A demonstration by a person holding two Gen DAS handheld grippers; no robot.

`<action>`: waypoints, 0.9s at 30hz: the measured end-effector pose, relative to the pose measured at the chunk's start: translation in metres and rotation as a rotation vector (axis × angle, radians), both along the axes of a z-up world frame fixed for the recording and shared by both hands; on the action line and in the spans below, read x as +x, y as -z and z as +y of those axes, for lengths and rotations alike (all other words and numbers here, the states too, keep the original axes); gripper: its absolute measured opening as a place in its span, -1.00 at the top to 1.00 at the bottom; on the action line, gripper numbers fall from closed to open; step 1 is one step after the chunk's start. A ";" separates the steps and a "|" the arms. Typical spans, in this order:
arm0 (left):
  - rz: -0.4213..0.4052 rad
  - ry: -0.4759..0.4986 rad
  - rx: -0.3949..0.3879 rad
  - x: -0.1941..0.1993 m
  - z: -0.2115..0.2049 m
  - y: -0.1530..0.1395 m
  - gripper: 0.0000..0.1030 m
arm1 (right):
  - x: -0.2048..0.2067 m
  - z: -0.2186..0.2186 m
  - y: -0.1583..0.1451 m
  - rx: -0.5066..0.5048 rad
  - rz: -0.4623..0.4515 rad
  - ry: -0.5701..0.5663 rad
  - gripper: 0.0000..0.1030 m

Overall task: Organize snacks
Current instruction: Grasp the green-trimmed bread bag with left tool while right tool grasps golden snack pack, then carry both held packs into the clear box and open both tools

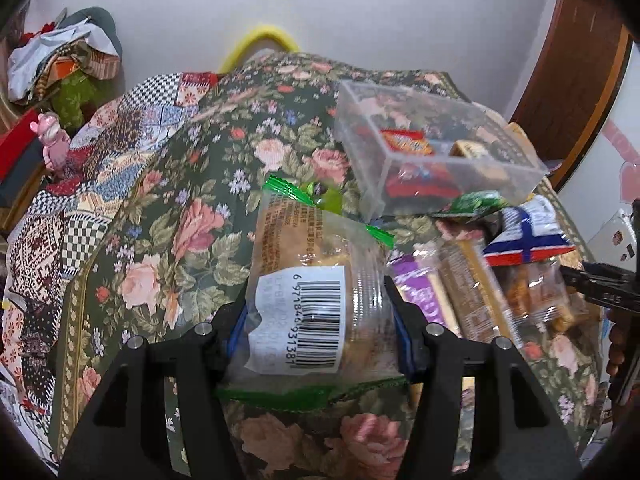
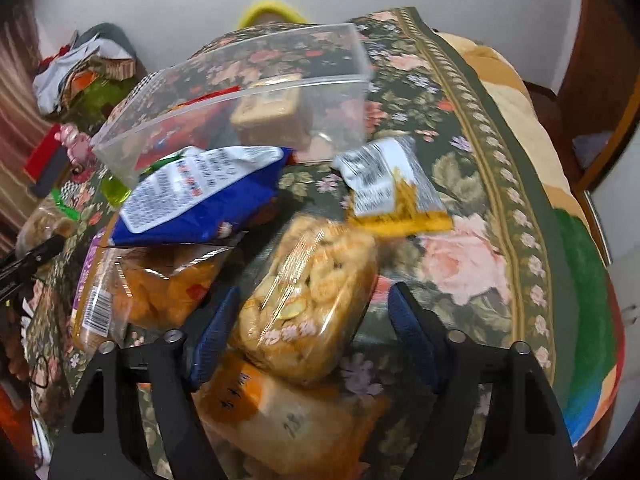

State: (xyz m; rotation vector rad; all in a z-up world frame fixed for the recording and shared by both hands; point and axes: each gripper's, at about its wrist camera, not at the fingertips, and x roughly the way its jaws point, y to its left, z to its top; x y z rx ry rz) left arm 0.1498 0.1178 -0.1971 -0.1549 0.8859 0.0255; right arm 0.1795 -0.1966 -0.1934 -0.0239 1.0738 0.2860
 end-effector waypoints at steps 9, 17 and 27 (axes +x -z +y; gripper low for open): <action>-0.069 0.020 -0.010 0.007 -0.019 -0.032 -0.12 | -0.008 -0.019 -0.018 0.029 -0.068 0.024 0.18; -0.151 0.056 -0.010 0.023 -0.039 -0.068 -0.12 | -0.014 -0.016 -0.066 0.068 -0.183 0.007 0.19; -0.214 0.097 -0.011 0.060 -0.063 -0.094 -0.12 | 0.018 0.012 -0.108 0.100 -0.319 -0.051 0.19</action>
